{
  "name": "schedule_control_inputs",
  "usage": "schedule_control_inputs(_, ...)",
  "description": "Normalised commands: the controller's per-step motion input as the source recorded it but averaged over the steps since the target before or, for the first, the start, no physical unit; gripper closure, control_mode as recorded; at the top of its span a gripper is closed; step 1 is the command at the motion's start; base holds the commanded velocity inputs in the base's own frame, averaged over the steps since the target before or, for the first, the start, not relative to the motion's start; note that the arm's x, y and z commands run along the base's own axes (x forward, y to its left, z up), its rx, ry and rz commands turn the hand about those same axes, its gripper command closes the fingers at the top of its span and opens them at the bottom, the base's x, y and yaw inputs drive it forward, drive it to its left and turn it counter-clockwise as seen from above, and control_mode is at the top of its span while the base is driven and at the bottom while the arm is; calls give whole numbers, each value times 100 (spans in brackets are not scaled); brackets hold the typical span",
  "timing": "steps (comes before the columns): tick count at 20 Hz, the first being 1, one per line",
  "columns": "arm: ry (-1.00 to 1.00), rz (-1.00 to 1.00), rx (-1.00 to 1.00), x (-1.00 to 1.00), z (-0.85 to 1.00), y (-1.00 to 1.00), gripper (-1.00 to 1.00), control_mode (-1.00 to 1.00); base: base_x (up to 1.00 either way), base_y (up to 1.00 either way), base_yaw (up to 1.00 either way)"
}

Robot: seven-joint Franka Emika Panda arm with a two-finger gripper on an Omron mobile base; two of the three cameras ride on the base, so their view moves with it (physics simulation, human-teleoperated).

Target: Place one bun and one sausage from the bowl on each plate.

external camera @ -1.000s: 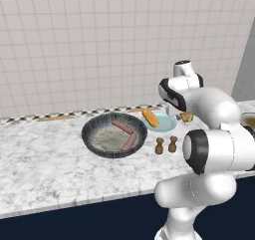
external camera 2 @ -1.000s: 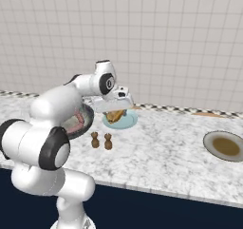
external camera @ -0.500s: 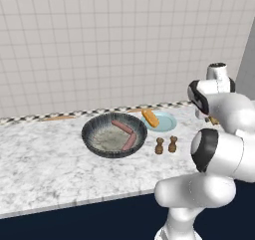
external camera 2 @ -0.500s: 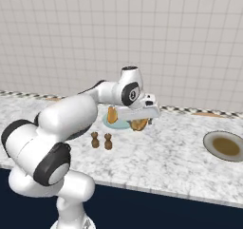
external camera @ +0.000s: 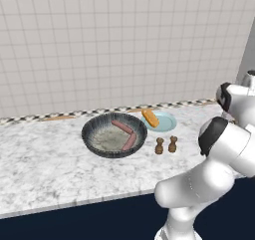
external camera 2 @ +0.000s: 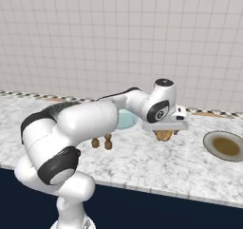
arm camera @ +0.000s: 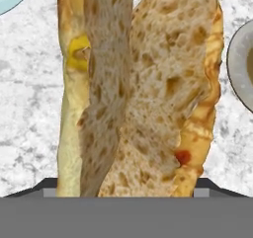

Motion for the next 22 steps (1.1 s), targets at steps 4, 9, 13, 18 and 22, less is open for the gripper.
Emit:
schedule_control_inputs(4,-10,0,21,0,0,-100,100,-100,0,0,0)
schedule_control_inputs(9,-5,0,12,0,0,-87,100,-100,0,0,0)
schedule_control_inputs(13,0,5,0,23,0,-22,100,-100,0,0,0)
schedule_control_inputs(18,1,13,0,55,8,-8,100,-100,0,0,0)
schedule_control_inputs(22,3,6,-5,7,0,-26,100,-100,0,0,0)
